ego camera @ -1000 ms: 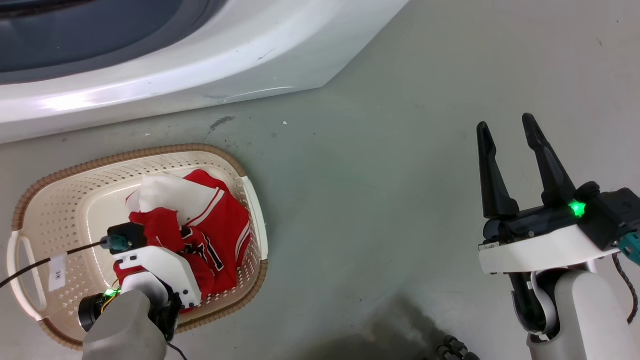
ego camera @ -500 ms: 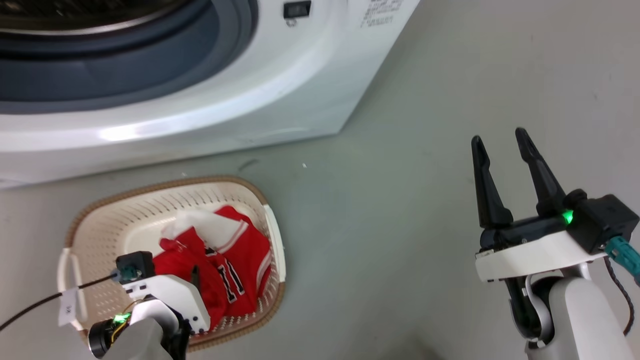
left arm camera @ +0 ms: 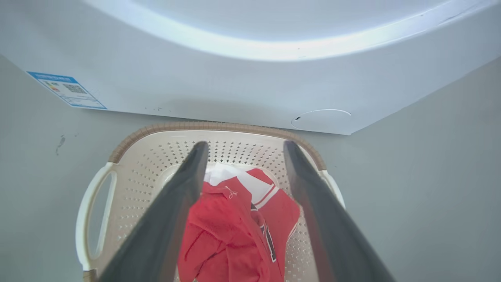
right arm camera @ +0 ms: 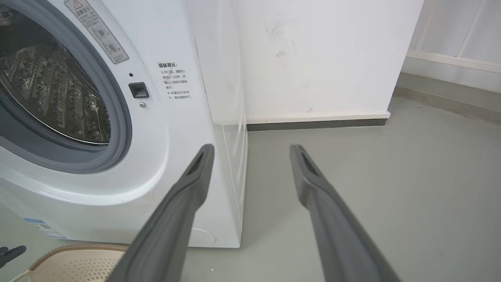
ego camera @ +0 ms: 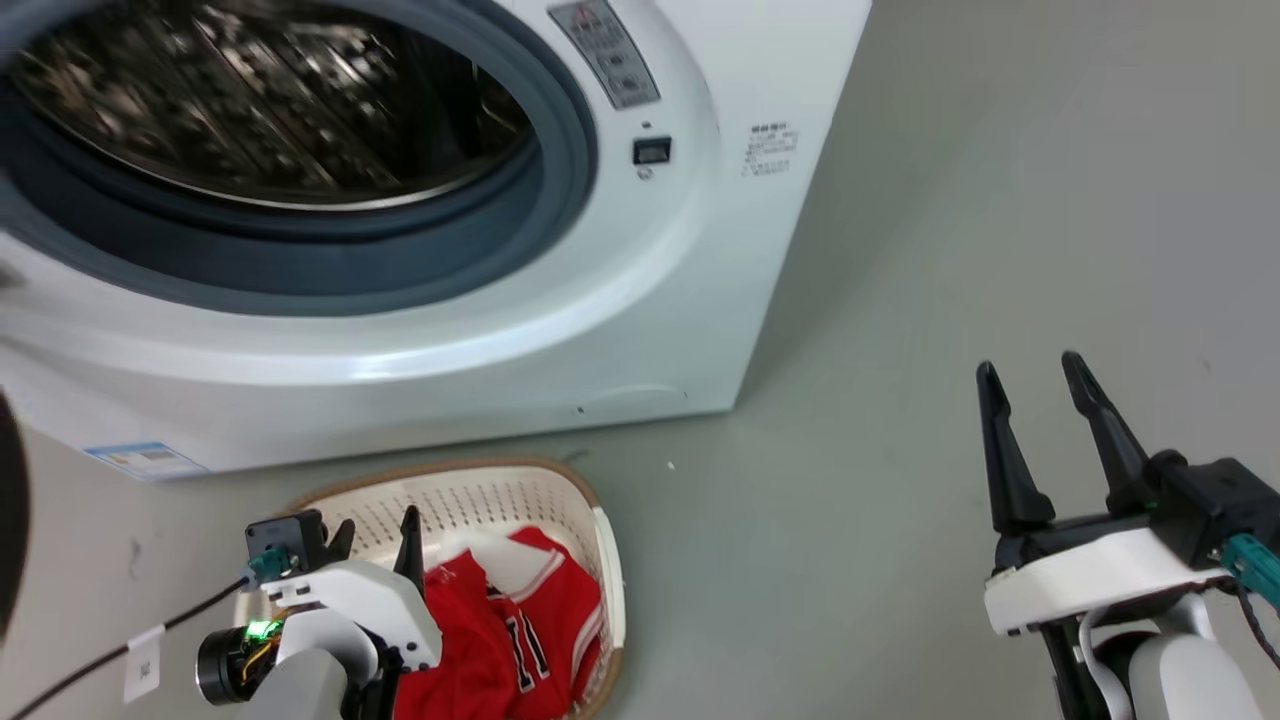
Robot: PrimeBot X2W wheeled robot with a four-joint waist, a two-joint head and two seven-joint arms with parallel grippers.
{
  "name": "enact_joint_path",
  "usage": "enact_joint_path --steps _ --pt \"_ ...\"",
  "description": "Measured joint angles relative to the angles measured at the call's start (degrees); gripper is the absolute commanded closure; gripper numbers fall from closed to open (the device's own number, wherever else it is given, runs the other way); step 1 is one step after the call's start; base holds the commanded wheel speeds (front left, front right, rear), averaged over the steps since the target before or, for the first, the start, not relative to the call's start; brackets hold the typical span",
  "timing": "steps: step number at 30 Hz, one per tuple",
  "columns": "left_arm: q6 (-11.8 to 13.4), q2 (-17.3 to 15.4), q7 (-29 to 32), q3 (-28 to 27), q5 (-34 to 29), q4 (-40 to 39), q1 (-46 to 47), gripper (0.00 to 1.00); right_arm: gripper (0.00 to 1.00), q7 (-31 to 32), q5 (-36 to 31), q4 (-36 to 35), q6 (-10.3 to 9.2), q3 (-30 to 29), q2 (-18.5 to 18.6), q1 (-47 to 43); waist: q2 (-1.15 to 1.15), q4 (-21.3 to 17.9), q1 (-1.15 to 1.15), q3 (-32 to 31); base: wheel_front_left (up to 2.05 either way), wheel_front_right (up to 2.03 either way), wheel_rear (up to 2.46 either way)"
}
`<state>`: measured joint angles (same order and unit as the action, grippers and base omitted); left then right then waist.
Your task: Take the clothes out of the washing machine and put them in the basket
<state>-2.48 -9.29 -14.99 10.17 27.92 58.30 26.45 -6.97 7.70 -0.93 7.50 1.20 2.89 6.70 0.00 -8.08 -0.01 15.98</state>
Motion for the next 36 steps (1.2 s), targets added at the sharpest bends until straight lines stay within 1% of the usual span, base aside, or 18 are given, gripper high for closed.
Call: enact_joint_path --steps 5,9,11,14,17,21,25,29,31,36 --pt "0.97 0.37 -0.08 -1.55 -3.7 -10.18 -4.52 0.0 0.0 1.55 -0.52 -1.69 0.0 -0.75 -0.02 -2.65 0.0 1.48 0.0 -3.98 0.0 0.0 0.0" --pt "1.16 1.09 -0.08 -2.31 -7.0 -18.3 -7.2 0.0 0.0 2.92 -1.38 -2.97 0.0 -1.31 0.0 -4.75 0.0 2.81 -0.01 -6.53 0.0 0.0 0.0" --pt "1.01 1.45 -0.08 -3.12 -7.67 -21.92 -8.64 0.0 0.0 3.56 -1.8 -3.55 0.0 -1.43 -0.02 -5.65 0.0 3.36 -0.01 -7.74 0.0 0.0 0.0" --pt "1.03 1.19 -0.08 -3.82 -9.98 -27.6 -10.32 0.0 0.0 4.33 -2.23 -4.56 0.0 -1.93 -0.02 -6.57 0.0 4.0 -0.01 -9.22 0.0 0.0 0.0" --pt "1.56 0.8 -0.08 -4.45 -12.21 -33.04 -12.12 0.0 0.0 5.03 -2.23 -5.09 0.0 -2.44 0.0 -7.68 0.0 4.5 -0.01 -10.52 0.0 0.0 0.0" --pt "3.02 0.41 -0.08 -5.01 -14.91 -39.24 -14.51 0.0 0.0 5.47 -2.23 -5.69 0.0 -2.83 -0.01 -9.36 0.0 4.97 0.0 -12.19 0.0 0.0 0.0" --pt "3.99 -0.1 -0.08 -5.3 -16.4 -43.19 -17.27 0.0 0.0 6.0 -2.24 -5.84 0.0 -2.88 -0.01 -10.81 0.0 5.31 0.0 -13.96 0.0 0.0 0.0" --pt "4.36 -0.86 -0.05 -4.9 -17.38 -44.82 -20.51 0.0 0.0 6.86 -3.42 -6.04 0.0 -2.91 -0.01 -12.93 0.0 5.74 0.0 -16.08 0.0 0.0 0.0" --pt "5.09 -1.38 0.98 -4.93 -17.59 -46.38 -22.68 0.0 0.0 7.53 -3.72 -6.62 0.0 -3.03 -0.02 -14.3 0.0 6.26 0.0 -17.47 0.0 0.0 0.0" --pt "5.8 -1.44 1.81 -5.13 -17.12 -47.73 -24.7 0.0 0.0 7.97 -3.65 -7.38 0.0 -3.25 -0.01 -15.0 0.0 6.35 0.0 -18.38 0.0 0.0 0.0"
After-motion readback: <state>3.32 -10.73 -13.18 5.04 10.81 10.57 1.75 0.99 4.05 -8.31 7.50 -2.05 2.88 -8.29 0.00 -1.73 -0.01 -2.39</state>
